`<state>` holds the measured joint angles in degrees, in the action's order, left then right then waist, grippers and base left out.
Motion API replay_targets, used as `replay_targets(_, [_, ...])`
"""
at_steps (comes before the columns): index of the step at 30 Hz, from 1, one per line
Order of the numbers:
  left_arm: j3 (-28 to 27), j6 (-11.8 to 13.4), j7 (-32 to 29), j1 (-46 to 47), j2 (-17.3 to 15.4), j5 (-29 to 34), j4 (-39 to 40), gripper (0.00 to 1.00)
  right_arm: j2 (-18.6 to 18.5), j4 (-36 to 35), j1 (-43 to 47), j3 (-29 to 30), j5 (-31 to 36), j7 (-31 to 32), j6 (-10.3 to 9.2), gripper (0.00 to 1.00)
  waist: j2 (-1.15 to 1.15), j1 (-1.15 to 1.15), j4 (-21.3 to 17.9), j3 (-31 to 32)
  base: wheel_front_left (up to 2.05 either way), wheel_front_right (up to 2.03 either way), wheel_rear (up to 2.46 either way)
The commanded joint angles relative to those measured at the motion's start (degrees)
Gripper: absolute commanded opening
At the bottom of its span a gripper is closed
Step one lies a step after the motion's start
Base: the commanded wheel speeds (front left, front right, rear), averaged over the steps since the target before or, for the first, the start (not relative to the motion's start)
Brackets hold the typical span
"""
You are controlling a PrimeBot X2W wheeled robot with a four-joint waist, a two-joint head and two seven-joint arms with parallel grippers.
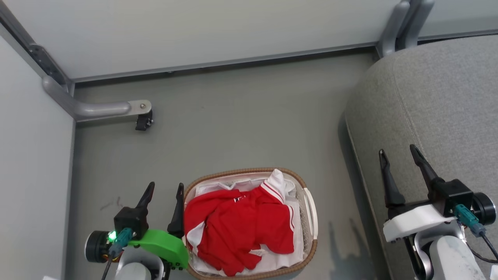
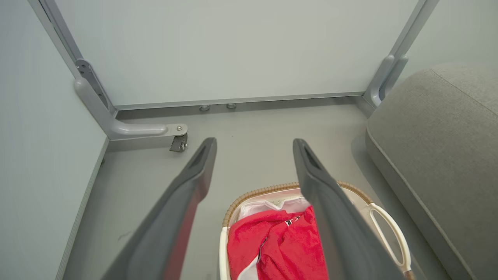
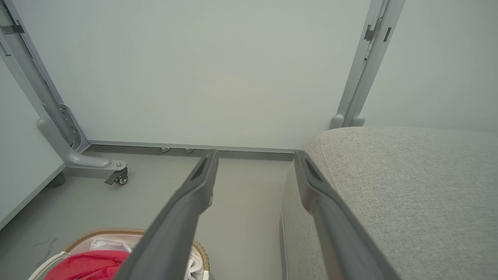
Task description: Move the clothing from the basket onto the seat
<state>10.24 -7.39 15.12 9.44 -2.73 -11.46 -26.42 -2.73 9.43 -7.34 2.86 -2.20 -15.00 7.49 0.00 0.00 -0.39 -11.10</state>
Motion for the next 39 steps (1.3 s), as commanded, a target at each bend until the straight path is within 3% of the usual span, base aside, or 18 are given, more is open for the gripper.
replay_targets(1, [0.46,-0.18,0.06,2.4,-0.27,0.9,-1.58,1.0,-0.3,-0.27,-1.54,-0.12,-0.73,-0.28,-0.01,1.0,0.0,0.0,-2.77,-5.52,0.0,0.0,0.0])
replay_targets(13, [4.36,-0.16,0.05,15.31,-1.75,5.6,-20.4,1.0,-0.23,-1.85,-9.1,-3.59,-4.37,-0.28,-0.01,1.0,0.0,0.0,-9.2,-20.33,0.0,0.0,0.0])
replay_targets(23, [7.79,0.0,-0.13,23.49,-2.47,7.8,-36.82,1.0,-0.21,-2.38,-11.79,-6.1,-7.16,-0.28,-0.01,1.0,0.0,0.0,-12.44,-26.16,0.0,0.0,0.0])
replay_targets(39, [7.48,3.56,-2.75,29.25,-4.9,6.1,-45.78,1.0,-0.22,-2.92,-13.08,-9.4,-10.73,-0.28,-0.01,1.0,0.0,0.0,-16.02,-30.29,0.0,0.0,0.0])
